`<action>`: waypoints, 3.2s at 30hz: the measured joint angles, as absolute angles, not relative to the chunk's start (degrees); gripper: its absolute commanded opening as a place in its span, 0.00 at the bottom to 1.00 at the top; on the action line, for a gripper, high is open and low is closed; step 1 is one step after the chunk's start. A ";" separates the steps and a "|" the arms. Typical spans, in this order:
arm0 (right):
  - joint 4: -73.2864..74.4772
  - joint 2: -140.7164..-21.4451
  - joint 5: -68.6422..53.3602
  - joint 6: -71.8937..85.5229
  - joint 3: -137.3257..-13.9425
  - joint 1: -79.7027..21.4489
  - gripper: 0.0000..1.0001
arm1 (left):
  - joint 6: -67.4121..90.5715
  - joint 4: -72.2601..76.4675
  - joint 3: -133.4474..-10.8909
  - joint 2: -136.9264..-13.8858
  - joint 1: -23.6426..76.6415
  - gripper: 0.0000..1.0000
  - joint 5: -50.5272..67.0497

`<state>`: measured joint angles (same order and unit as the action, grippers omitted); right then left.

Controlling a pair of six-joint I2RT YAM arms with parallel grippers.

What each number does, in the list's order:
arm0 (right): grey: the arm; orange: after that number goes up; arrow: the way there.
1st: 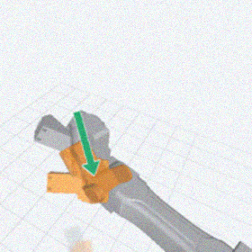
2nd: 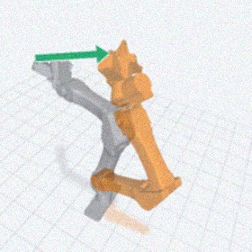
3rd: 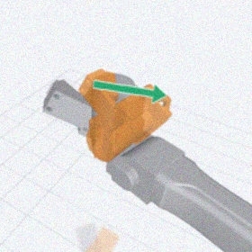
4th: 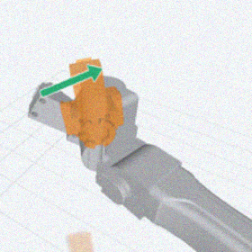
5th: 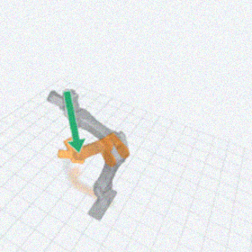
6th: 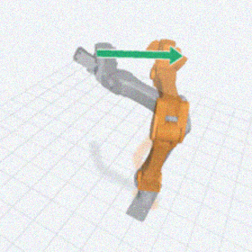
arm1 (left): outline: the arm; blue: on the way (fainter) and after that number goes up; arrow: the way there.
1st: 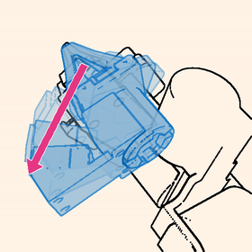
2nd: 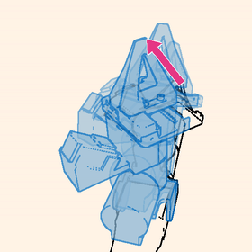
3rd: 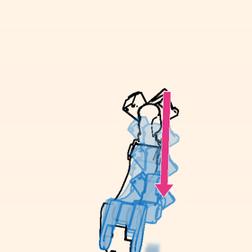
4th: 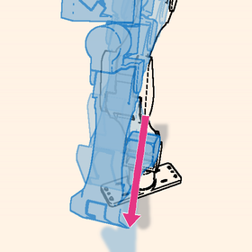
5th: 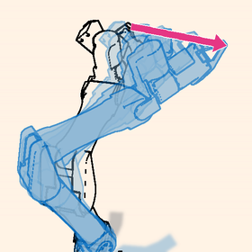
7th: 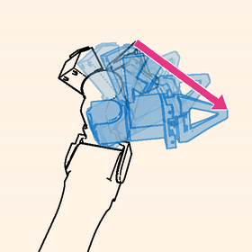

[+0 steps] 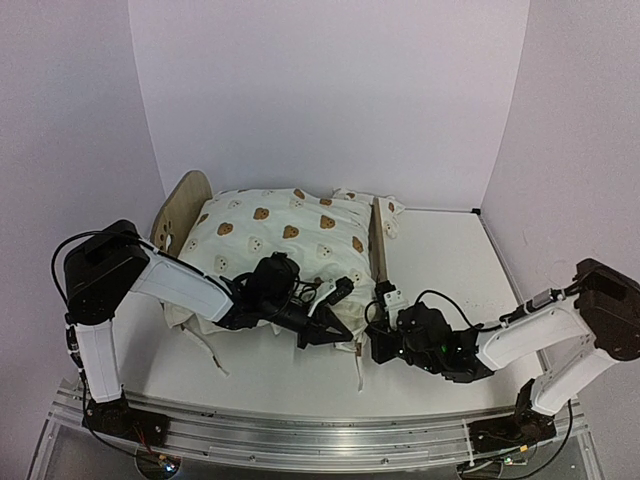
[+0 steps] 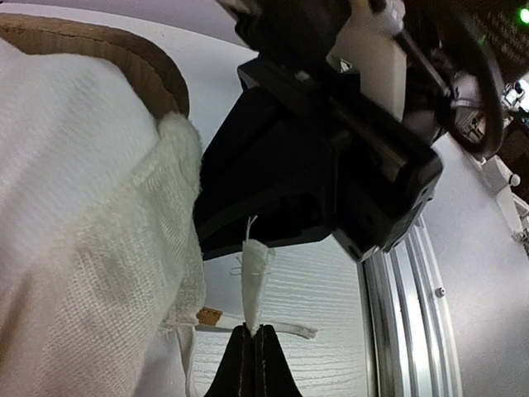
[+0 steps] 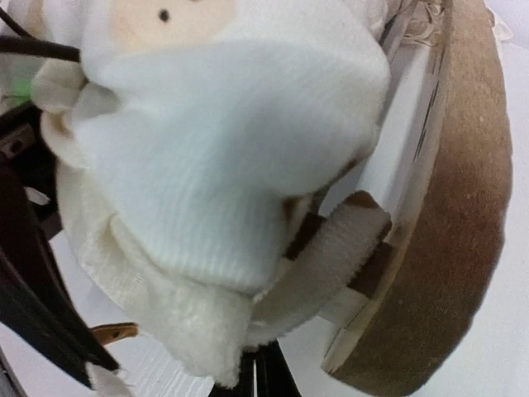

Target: Set up the pet bed

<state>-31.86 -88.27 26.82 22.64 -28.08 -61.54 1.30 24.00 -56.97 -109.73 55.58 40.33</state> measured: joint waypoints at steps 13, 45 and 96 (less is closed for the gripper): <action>-13.25 -75.66 15.85 25.42 -29.76 -61.54 0.00 | -3.53 23.38 -59.91 -114.13 57.47 0.00 35.48; -2.83 -69.91 10.41 29.71 -32.12 -60.23 0.50 | -3.58 23.32 -66.39 -119.70 58.17 0.00 30.11; -27.64 -77.98 2.76 60.71 -23.66 -46.89 0.00 | -13.94 29.55 -66.74 -122.34 58.50 0.49 28.81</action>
<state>-27.64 -77.98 2.76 60.71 -23.66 -46.89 -13.94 29.55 -66.74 -122.34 58.50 28.81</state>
